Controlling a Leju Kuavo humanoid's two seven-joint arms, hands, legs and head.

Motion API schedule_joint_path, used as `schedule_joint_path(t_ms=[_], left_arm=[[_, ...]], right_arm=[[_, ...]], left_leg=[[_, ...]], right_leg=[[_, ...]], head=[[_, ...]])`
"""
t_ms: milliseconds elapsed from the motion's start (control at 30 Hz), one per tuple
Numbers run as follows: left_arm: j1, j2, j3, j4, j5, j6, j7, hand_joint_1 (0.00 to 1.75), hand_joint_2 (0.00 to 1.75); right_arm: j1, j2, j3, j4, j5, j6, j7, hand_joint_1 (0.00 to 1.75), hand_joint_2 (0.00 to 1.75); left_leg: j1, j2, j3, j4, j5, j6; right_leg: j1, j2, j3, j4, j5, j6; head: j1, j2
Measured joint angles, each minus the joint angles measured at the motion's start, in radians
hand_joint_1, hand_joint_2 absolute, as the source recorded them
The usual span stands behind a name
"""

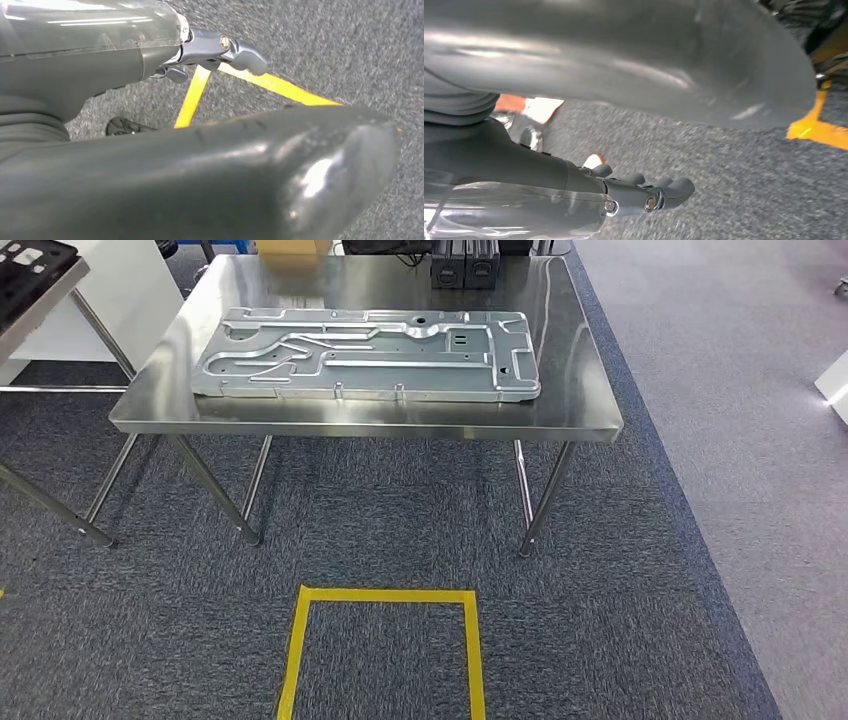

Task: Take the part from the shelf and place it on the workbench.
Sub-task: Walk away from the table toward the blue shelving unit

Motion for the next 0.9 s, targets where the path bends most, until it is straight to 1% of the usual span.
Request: schedule_joint_path(t_ms=[33,67,100,133,167,200,233,267,300,333,367,400,433,467,500,533,567,600,633,667,700,733,767,800,833,867,900], left_arm=[[0.0,-0.001,0.001,0.0,-0.001,0.0,0.001,0.0,0.0],[0.001,-0.002,0.001,0.0,-0.001,0.0,0.001,0.0,0.0],[0.0,-0.002,0.002,0.001,-0.002,0.0,0.002,0.0,0.0],[0.001,-0.003,0.002,0.001,-0.002,0.0,0.002,0.0,0.0],[0.002,-0.003,0.003,0.001,-0.002,0.0,0.002,0.0,0.0],[0.002,-0.003,0.004,0.001,-0.002,0.0,0.002,0.0,0.0],[0.003,-0.003,0.004,0.001,-0.002,0.0,0.002,0.0,0.0],[0.003,-0.003,0.005,0.001,-0.002,0.0,0.002,0.0,0.0],[0.003,-0.003,0.005,0.001,-0.002,0.0,0.002,0.0,0.0],[0.003,-0.004,0.006,0.001,-0.002,0.0,0.002,0.0,0.0],[0.004,-0.004,0.006,0.001,-0.002,-0.001,0.002,0.0,0.0],[0.004,-0.005,0.006,0.001,-0.002,-0.001,0.002,0.0,0.0],[0.004,-0.005,0.006,0.001,-0.002,-0.001,0.002,0.0,0.0],[0.005,-0.005,0.006,0.002,-0.002,-0.001,0.002,0.0,0.0],[0.005,-0.004,0.006,0.002,-0.002,-0.001,0.002,0.0,0.0],[0.006,-0.004,0.007,0.002,-0.002,-0.001,0.002,0.0,0.0],[0.007,-0.004,0.007,0.002,-0.002,-0.001,0.002,0.0,0.0],[0.008,-0.004,0.007,0.003,-0.001,0.0,0.003,0.0,0.0],[0.008,-0.005,0.007,0.003,-0.002,0.0,0.003,0.0,0.0],[0.008,-0.005,0.007,0.004,-0.002,0.0,0.004,0.0,0.0],[0.008,-0.005,0.007,0.004,-0.003,0.0,0.005,0.0,0.0],[0.008,-0.005,0.007,0.004,-0.004,0.0,0.006,0.0,0.0],[0.008,-0.005,0.007,0.004,-0.005,0.0,0.007,0.0,0.0],[0.008,-0.004,0.007,0.004,-0.006,0.001,0.009,0.0,0.0],[0.006,-0.003,0.007,0.004,-0.007,0.002,0.011,0.0,0.0],[0.004,-0.002,0.007,0.004,-0.008,0.003,0.012,0.0,0.0],[0.001,-0.001,0.007,0.004,-0.011,0.003,0.015,0.0,0.0]], right_arm=[[-0.001,0.001,-0.004,0.002,-0.002,0.0,-0.002,0.0,0.0],[-0.002,0.002,-0.008,0.004,-0.003,0.0,-0.004,0.0,0.0],[-0.003,0.003,-0.011,0.006,-0.003,0.001,-0.005,0.0,0.0],[-0.003,0.005,-0.013,0.007,-0.003,0.001,-0.006,0.0,0.0],[-0.003,0.006,-0.014,0.008,-0.003,0.001,-0.007,0.0,0.0],[-0.003,0.006,-0.016,0.009,-0.003,0.001,-0.007,0.0,0.0],[-0.003,0.007,-0.018,0.01,-0.003,0.001,-0.007,0.0,0.0],[-0.004,0.007,-0.019,0.01,-0.003,0.001,-0.007,0.0,0.0],[-0.005,0.007,-0.02,0.01,-0.003,0.001,-0.007,0.0,0.0],[-0.006,0.007,-0.021,0.01,-0.003,0.0,-0.007,0.0,0.0],[-0.008,0.007,-0.022,0.01,-0.003,0.0,-0.008,0.0,0.0],[-0.009,0.007,-0.022,0.01,-0.003,0.0,-0.008,0.0,0.0],[-0.01,0.007,-0.023,0.011,-0.003,0.0,-0.008,0.0,0.0],[-0.009,0.008,-0.024,0.011,-0.003,0.0,-0.008,0.0,0.0],[-0.01,0.009,-0.025,0.013,-0.003,0.0,-0.008,0.0,0.0],[-0.012,0.01,-0.027,0.014,-0.003,0.0,-0.008,0.0,0.0],[-0.013,0.01,-0.028,0.015,-0.004,0.0,-0.009,0.0,0.0],[-0.015,0.011,-0.029,0.016,-0.006,0.0,-0.01,0.0,0.0],[-0.016,0.011,-0.031,0.016,-0.009,0.001,-0.013,0.0,0.0],[-0.015,0.011,-0.032,0.016,-0.013,0.003,-0.017,0.0,0.0],[-0.015,0.011,-0.035,0.016,-0.018,0.004,-0.022,0.0,0.0],[-0.015,0.012,-0.037,0.016,-0.022,0.006,-0.026,0.0,0.0],[-0.015,0.013,-0.04,0.017,-0.026,0.006,-0.028,0.0,0.0],[-0.015,0.015,-0.044,0.017,-0.03,0.005,-0.03,0.0,0.0],[-0.017,0.019,-0.048,0.017,-0.034,0.004,-0.03,0.0,0.0],[-0.017,0.022,-0.053,0.018,-0.038,0.003,-0.03,0.0,0.0],[-0.017,0.025,-0.057,0.019,-0.042,0.002,-0.03,0.0,0.0]], left_leg=[[0.001,0.002,-0.009,-0.004,0.013,0.007],[0.003,0.005,-0.022,-0.007,0.029,0.014],[0.004,0.007,-0.038,-0.007,0.043,0.019],[0.002,0.006,-0.057,-0.004,0.056,0.023],[0.001,0.007,-0.078,0.001,0.068,0.024],[0.001,0.007,-0.1,0.008,0.081,0.022],[0.0,0.008,-0.124,0.016,0.092,0.021],[0.0,0.008,-0.148,0.025,0.103,0.018],[0.0,0.008,-0.173,0.036,0.114,0.016],[-0.001,0.007,-0.195,0.049,0.123,0.012],[-0.002,0.007,-0.212,0.061,0.13,0.008],[-0.003,0.007,-0.223,0.07,0.138,0.003],[-0.002,0.007,-0.228,0.076,0.145,-0.002],[-0.002,0.007,-0.23,0.077,0.155,-0.008],[0.0,0.006,-0.234,0.077,0.159,-0.014],[0.002,0.005,-0.242,0.086,0.146,-0.019],[0.004,0.003,-0.253,0.109,0.113,-0.025],[0.008,0.002,-0.266,0.151,0.061,-0.031],[0.011,0.002,-0.278,0.209,0.004,-0.036],[0.014,0.002,-0.287,0.274,-0.038,-0.04],[0.016,0.002,-0.288,0.327,-0.054,-0.043],[0.017,0.002,-0.279,0.358,-0.047,-0.044],[0.017,0.002,-0.253,0.354,-0.02,-0.043],[0.016,0.002,-0.211,0.315,0.008,-0.039],[0.014,0.002,-0.15,0.246,0.02,-0.033],[0.011,0.002,-0.076,0.151,0.015,-0.026],[0.008,0.002,-0.016,0.071,-0.001,-0.02]], right_leg=[[0.0,0.002,-0.006,0.01,-0.017,0.004],[0.0,0.004,-0.017,0.04,-0.057,0.007],[-0.001,0.006,-0.031,0.091,-0.115,0.008],[0.0,0.007,-0.044,0.156,-0.172,0.009],[-0.001,0.007,-0.053,0.222,-0.21,0.01],[-0.001,0.007,-0.053,0.269,-0.218,0.011],[-0.001,0.007,-0.041,0.29,-0.2,0.012],[-0.001,0.007,-0.014,0.278,-0.169,0.011],[-0.002,0.007,0.032,0.231,-0.143,0.01],[-0.001,0.007,0.091,0.158,-0.142,0.007],[0.0,0.008,0.147,0.081,-0.157,0.004],[0.002,0.009,0.187,0.021,-0.177,0.001],[0.004,0.009,0.208,-0.014,-0.194,-0.004],[0.006,0.009,0.207,-0.023,-0.193,-0.01],[0.005,0.007,0.197,-0.02,-0.182,-0.017],[0.005,0.005,0.185,-0.019,-0.17,-0.026],[0.003,0.003,0.17,-0.02,-0.156,-0.033],[0.003,0.001,0.154,-0.02,-0.142,-0.038],[0.004,0.0,0.137,-0.02,-0.128,-0.04],[0.005,-0.001,0.12,-0.019,-0.115,-0.041],[0.007,-0.003,0.102,-0.018,-0.101,-0.04],[0.008,-0.004,0.083,-0.016,-0.088,-0.04],[0.009,-0.004,0.063,-0.014,-0.074,-0.039],[0.009,-0.004,0.044,-0.011,-0.061,-0.037],[0.009,-0.003,0.028,-0.009,-0.048,-0.035],[0.01,-0.003,0.017,-0.007,-0.037,-0.032],[0.011,-0.004,0.011,-0.005,-0.026,-0.027]], head=[[0.0,0.0],[0.0,0.0],[0.0,0.0],[0.0,0.0],[0.0,0.0],[0.0,0.0],[0.0,0.0],[0.0,0.0],[0.0,0.0],[0.0,0.0],[0.0,0.0],[0.0,0.0],[0.0,0.0],[-0.001,0.0],[0.0,0.0],[-0.001,0.0],[-0.001,0.0],[-0.001,0.0],[-0.001,0.0],[-0.001,0.0],[-0.001,0.0],[-0.001,0.0],[-0.001,0.0],[-0.001,0.0],[-0.001,0.0],[-0.001,0.0],[-0.001,0.0]])
